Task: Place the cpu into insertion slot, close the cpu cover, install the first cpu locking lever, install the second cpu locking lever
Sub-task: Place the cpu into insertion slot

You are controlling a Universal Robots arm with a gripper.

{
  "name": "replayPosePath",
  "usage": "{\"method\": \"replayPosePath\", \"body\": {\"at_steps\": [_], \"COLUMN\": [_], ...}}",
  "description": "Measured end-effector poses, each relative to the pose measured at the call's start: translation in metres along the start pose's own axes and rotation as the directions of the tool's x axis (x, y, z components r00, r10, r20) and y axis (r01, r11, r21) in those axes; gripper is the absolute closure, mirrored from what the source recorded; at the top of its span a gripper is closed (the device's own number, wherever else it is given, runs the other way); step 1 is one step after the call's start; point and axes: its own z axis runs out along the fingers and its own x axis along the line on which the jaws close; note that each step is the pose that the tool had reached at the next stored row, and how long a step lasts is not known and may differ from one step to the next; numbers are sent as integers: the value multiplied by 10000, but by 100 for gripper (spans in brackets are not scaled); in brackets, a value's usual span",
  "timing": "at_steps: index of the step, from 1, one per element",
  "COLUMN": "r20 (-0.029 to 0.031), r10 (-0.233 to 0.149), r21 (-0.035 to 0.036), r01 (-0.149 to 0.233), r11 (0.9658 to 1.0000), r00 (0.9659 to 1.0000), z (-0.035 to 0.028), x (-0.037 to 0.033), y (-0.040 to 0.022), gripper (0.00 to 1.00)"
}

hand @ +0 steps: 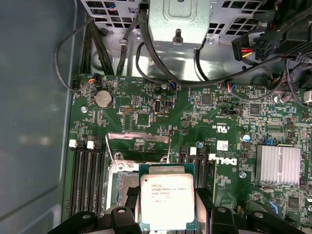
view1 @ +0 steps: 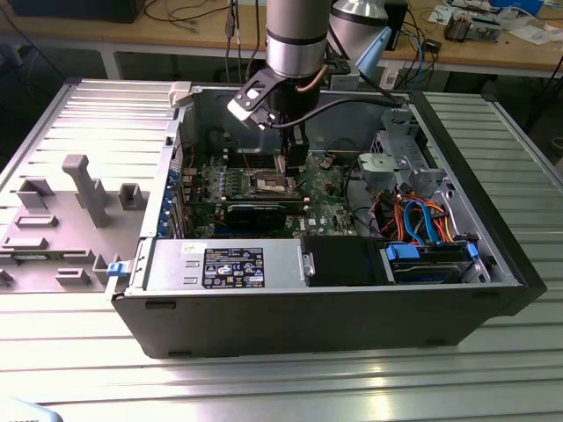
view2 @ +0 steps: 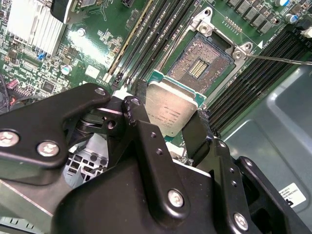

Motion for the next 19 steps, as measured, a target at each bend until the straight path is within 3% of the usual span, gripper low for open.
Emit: {"method": "replayPosePath", "body": {"at_steps": [19], "r20": [-1], "r10": [0], "r21": [-1], "r01": [0], "r11": [10000], "r00": [10000], "z": [34], "x": [0], "y": [-2], "gripper": [46]}}
